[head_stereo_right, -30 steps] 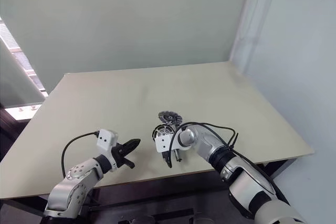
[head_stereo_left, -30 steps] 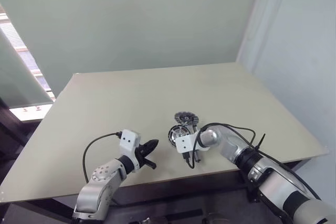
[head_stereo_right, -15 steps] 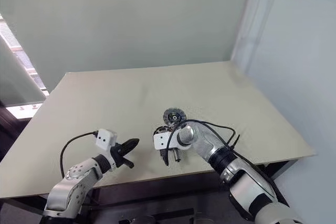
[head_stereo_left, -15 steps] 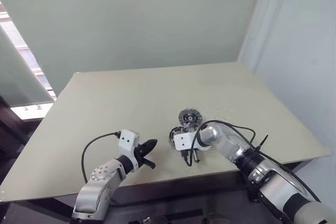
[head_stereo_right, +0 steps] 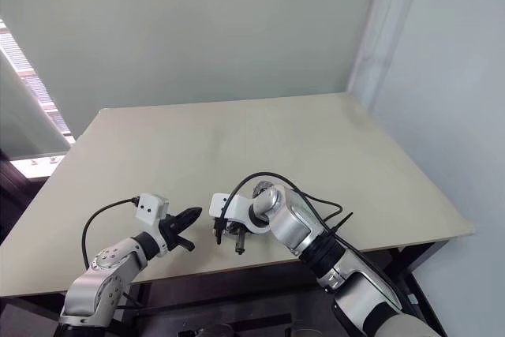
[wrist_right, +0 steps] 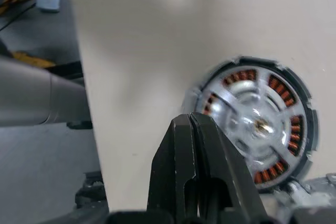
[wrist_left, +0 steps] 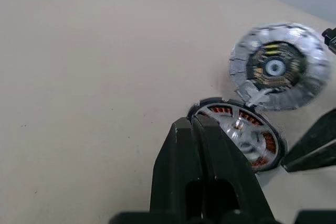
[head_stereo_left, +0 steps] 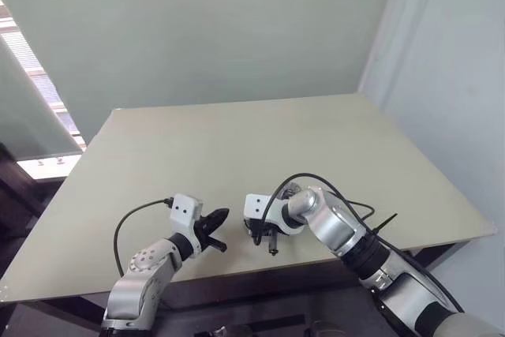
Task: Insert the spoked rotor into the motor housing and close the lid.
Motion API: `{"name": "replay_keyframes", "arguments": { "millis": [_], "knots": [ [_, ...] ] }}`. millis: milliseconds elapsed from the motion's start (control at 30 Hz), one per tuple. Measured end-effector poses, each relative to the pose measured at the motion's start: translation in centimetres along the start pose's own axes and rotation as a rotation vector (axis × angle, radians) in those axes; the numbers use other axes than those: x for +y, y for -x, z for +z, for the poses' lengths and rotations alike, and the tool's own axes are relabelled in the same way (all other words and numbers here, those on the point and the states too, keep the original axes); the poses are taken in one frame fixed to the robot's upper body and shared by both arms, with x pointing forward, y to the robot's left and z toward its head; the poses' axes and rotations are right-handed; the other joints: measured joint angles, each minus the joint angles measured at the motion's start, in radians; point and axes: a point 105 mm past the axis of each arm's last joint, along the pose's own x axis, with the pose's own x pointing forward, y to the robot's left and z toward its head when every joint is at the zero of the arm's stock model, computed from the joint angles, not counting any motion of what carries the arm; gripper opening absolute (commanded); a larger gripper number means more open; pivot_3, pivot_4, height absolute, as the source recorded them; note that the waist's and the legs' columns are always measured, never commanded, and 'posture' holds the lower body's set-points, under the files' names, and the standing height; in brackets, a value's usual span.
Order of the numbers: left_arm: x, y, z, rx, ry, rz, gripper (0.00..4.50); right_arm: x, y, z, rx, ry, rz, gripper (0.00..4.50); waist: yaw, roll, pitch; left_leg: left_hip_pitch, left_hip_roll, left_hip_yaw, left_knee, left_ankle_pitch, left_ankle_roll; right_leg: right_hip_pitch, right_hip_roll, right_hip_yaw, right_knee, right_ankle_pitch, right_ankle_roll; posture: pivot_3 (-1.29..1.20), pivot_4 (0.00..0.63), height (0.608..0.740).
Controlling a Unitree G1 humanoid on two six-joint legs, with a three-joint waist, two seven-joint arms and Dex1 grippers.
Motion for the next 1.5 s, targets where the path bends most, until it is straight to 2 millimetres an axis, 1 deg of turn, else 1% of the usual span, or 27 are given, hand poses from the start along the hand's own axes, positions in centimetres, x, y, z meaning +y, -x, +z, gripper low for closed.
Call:
{"name": "replay_keyframes", "arguments": {
  "millis": [100,167,200,233,300,367,433,533,633,700,767,833,900,967,1000,1067,1133,1167,1233,1300,1367,1433,1500],
  "knots": [
    [0.0,0.0,0.0,-0.002,0.0,0.0,0.0,0.2,-0.3,0.2,-0.019,-0.02,-0.006,0.01,0.0,0.0,0.0,0.0,0.0,0.0,0.0,0.0,0.001,0.0,0.0,0.0,0.0,0.0,0.0,0.0,0.0,0.74],
    [0.1,0.0,-0.1,0.0,0.002,0.003,0.0,0.0,-0.2,0.1,-0.026,-0.008,-0.02,0.01,0.0,0.0,0.0,0.0,0.0,0.0,0.0,0.0,0.001,0.0,0.0,0.0,0.0,0.0,0.0,0.0,0.0,0.74],
    [0.2,0.0,-0.2,0.002,0.003,0.005,0.0,-0.2,0.0,0.0,-0.025,0.004,-0.031,0.38,0.0,0.0,0.0,0.0,0.0,0.0,0.0,0.0,0.001,0.0,0.0,0.0,0.0,0.0,0.0,0.0,0.0,0.74],
    [0.2,0.0,-0.2,0.003,0.004,0.006,0.0,-0.3,0.2,-0.2,-0.021,0.024,-0.039,0.54,0.0,0.0,0.0,0.0,0.0,0.0,0.0,0.0,0.001,0.0,0.0,0.0,0.0,0.0,0.0,0.0,0.0,0.74],
    [0.3,0.1,-0.3,0.003,0.005,0.009,0.0,-0.4,0.8,-0.5,-0.01,0.057,-0.046,1.23,0.0,0.0,0.0,0.0,0.0,0.0,0.0,0.0,0.001,0.0,0.0,0.0,0.0,0.0,0.0,0.0,0.0,0.74],
    [0.3,0.1,-0.4,0.002,0.005,0.011,0.0,-0.6,1.4,-0.4,-0.016,0.074,-0.056,1.92,0.0,0.0,0.0,0.0,0.0,0.0,0.0,0.0,0.001,0.0,0.0,0.0,0.0,0.0,0.0,0.0,0.0,0.74],
    [0.4,0.1,-0.4,0.002,0.006,0.013,0.0,-1.0,2.0,0.7,-0.069,0.075,-0.088,2.64,-0.001,0.0,0.0,-0.001,0.001,0.0,0.0,0.0,0.001,0.0,0.0,0.0,0.0,0.0,0.0,0.0,0.0,0.74],
    [0.4,0.2,-0.5,0.0,0.006,0.016,0.0,-2.6,4.0,2.6,-0.17,0.059,-0.205,3.68,-0.001,0.0,0.0,-0.001,0.002,0.0,-0.001,0.001,0.001,0.0,0.001,-0.001,0.0,0.0,0.0,0.0,0.0,0.74],
    [0.5,0.4,-0.9,0.007,0.013,0.023,0.0,-4.2,5.8,3.2,-0.217,0.035,-0.3,3.68,0.0,0.0,0.0,-0.001,0.001,0.0,-0.001,0.0,0.0,0.0,0.0,-0.001,-0.001,0.0,0.0,0.0,0.0,0.74],
    [0.8,0.8,-1.4,0.014,0.024,0.036,0.0,-6.2,8.0,2.9,-0.231,0.012,-0.421,3.68,0.003,0.0,0.0,-0.002,0.0,0.0,0.0,0.0,0.0,-0.001,-0.001,-0.001,-0.002,0.0,0.0,0.0,0.0,0.74],
    [1.2,1.2,-1.9,0.024,0.036,0.053,0.0,-8.4,10.9,1.6,-0.21,-0.005,-0.558,3.68,0.008,0.0,0.0,-0.003,-0.001,0.0,0.0,-0.001,-0.001,-0.002,-0.002,-0.001,-0.003,0.0,0.0,0.0,0.0,0.74],
    [1.4,1.4,-2.1,0.028,0.041,0.059,0.0,-9.9,13.1,0.0,-0.162,-0.012,-0.661,3.68,0.008,0.0,0.0,-0.004,-0.001,0.0,0.0,-0.001,-0.001,-0.002,-0.002,-0.001,-0.003,0.0,0.0,0.0,0.0,0.74],
    [1.3,1.4,-2.1,0.026,0.041,0.056,0.0,-10.7,13.9,-1.8,-0.096,-0.007,-0.705,3.68,0.007,0.0,0.0,-0.004,0.0,0.001,-0.001,0.001,0.002,-0.002,-0.001,-0.001,-0.003,0.0,-0.001,0.0,0.0,0.74],
    [1.3,1.4,-2.0,0.025,0.041,0.053,0.0,-11.0,14.2,-3.7,-0.037,-0.015,-0.725,3.68,0.007,0.0,0.0,-0.005,0.0,0.001,-0.001,0.001,0.003,-0.002,-0.001,-0.001,-0.003,0.0,-0.001,0.0,0.0,0.74],
    [1.3,1.4,-2.0,0.025,0.04,0.052,0.0,-11.1,14.2,-4.8,0.001,-0.023,-0.727,3.68,0.006,0.0,0.0,-0.006,0.0,0.001,-0.001,0.001,0.003,-0.003,-0.001,-0.001,-0.003,0.0,-0.001,0.0,0.0,0.74],
    [1.3,1.4,-2.0,0.023,0.04,0.051,0.0,-10.9,13.8,-6.3,0.05,-0.03,-0.71,3.68,0.0,-0.001,0.0,-0.011,0.0,0.001,-0.001,0.002,0.003,-0.008,-0.001,0.0,-0.002,0.0,0.0,0.0,0.0,0.74],
    [1.4,1.3,-2.0,0.023,0.041,0.051,0.0,-10.2,12.6,-7.3,0.072,-0.042,-0.669,3.68,-0.001,-0.001,0.0,-0.011,0.0,0.002,-0.001,0.002,0.003,-0.009,-0.001,0.0,-0.002,0.0,0.0,0.0,0.0,0.74],
    [1.4,1.3,-1.9,0.022,0.04,0.052,0.0,-9.6,11.7,-7.8,0.078,-0.053,-0.641,3.68,-0.001,-0.001,0.0,-0.012,0.0,0.002,-0.001,0.002,0.003,-0.009,-0.001,0.0,-0.002,0.0,0.0,0.0,0.0,0.74],
    [1.5,1.3,-1.9,0.021,0.04,0.052,0.0,-8.2,9.5,-8.1,0.064,-0.075,-0.576,3.68,-0.001,-0.001,0.0,-0.012,0.0,0.002,-0.001,0.002,0.003,-0.01,0.0,0.001,-0.002,0.0,0.0,0.0,0.0,0.74],
    [1.5,1.2,-1.9,0.021,0.04,0.052,0.0,-6.9,7.4,-7.4,0.007,-0.112,-0.508,3.68,-0.001,-0.001,0.0,-0.012,0.0,0.002,-0.001,0.002,0.003,-0.01,0.0,0.001,-0.001,0.0,0.0,0.0,0.0,0.74],
    [1.5,1.2,-1.8,0.021,0.04,0.051,0.0,-5.9,6.1,-6.1,-0.061,-0.15,-0.462,3.68,0.0,-0.001,0.0,-0.012,0.001,0.002,0.0,0.002,0.003,-0.01,0.0,0.001,-0.001,0.0,0.0,0.0,0.0,0.74],
    [1.5,1.2,-1.9,0.021,0.04,0.052,0.0,-5.3,5.1,-4.9,-0.113,-0.171,-0.434,3.68,0.0,-0.001,0.0,-0.012,0.0,0.002,0.001,0.002,0.003,-0.01,0.0,0.001,-0.001,0.0,0.0,0.0,0.0,0.74],
    [1.5,1.2,-1.8,0.021,0.039,0.052,0.0,-5.1,4.6,-4.0,-0.148,-0.18,-0.428,3.68,0.0,-0.001,0.0,-0.012,0.0,0.002,0.001,0.002,0.003,-0.009,0.0,0.001,0.0,0.0,0.0,0.0,0.0,0.74]
  ]
}}
